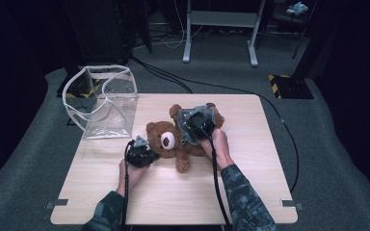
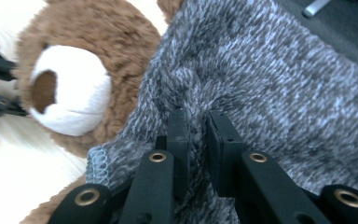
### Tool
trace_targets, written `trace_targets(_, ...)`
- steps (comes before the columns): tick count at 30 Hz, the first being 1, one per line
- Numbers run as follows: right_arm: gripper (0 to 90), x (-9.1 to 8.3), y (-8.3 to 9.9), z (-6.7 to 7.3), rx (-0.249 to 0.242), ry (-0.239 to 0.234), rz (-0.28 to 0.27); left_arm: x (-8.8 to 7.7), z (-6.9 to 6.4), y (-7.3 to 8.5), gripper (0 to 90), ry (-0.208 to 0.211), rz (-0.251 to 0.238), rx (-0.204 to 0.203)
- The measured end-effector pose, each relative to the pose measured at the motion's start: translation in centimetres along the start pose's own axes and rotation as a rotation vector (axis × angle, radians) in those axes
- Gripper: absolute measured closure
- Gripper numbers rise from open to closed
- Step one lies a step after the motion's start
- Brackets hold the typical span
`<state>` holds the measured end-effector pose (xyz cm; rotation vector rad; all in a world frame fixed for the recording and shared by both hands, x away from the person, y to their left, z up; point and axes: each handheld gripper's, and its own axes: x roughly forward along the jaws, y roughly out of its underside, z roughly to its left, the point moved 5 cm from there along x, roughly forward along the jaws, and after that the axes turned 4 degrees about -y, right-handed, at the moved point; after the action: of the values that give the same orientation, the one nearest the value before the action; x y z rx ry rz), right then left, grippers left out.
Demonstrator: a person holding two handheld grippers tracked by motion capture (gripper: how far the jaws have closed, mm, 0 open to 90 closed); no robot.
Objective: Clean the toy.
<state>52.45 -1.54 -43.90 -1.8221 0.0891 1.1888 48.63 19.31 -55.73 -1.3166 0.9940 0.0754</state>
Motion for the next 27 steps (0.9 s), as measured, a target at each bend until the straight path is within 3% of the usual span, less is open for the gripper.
trace_targets(2, 81.3, 0.1, 0.3, -0.7, 0.000, 0.000, -0.002, 0.0, 0.0, 0.1, 76.8, 0.005, -0.007, -0.022)
trace_targets(3, 81.5, -0.3, 0.8, -1.1, 0.049, 0.012, 0.027, 0.0, 0.0, 0.1, 77.8, 0.005, -0.007, -0.021)
trace_targets(7, 81.9, -0.9, 1.6, -2.7, 0.048, 0.062, 0.028, 0.1, 0.1, 0.1, 78.7, 0.007, -0.022, -0.030)
trace_targets(11, 82.0, -1.4, 1.7, -2.9, 0.063, 0.056, 0.014, 0.1, 0.0, 0.1, 78.8, 0.008, -0.016, -0.026)
trace_targets(14, 82.0, -1.9, 1.0, -1.9, 0.034, 0.039, -0.013, 0.1, 0.1, 0.1, 78.9, 0.005, -0.016, -0.024)
trace_targets(16, 82.0, -2.2, -0.3, -0.1, -0.010, -0.005, -0.051, 0.0, 0.1, 0.1, 78.9, 0.001, -0.012, -0.014)
trace_targets(17, 82.0, -2.2, -0.8, 0.7, 0.001, -0.024, -0.057, 0.0, 0.1, 0.1, 78.9, -0.002, -0.003, 0.000)
trace_targets(18, 82.0, -2.2, -1.4, 1.1, -0.035, -0.044, -0.067, 0.0, 0.1, 0.1, 78.8, -0.004, -0.004, 0.002)
trace_targets(21, 81.9, -1.8, -2.3, 2.2, -0.058, -0.055, -0.073, 0.0, 0.1, 0.1, 78.8, -0.007, -0.010, -0.006)
trace_targets(23, 81.7, -0.8, -3.4, 3.7, -0.069, -0.092, -0.051, 0.0, -0.2, 0.1, 78.8, -0.020, -0.011, 0.007)
trace_targets(26, 81.5, 0.1, -4.1, 4.5, -0.082, -0.117, -0.049, 0.1, -0.3, 0.1, 78.8, -0.026, -0.021, 0.001)
trace_targets(27, 81.3, 1.1, -4.8, 5.3, -0.082, -0.121, -0.039, 0.0, -0.2, 0.1, 78.9, -0.023, -0.012, 0.014)
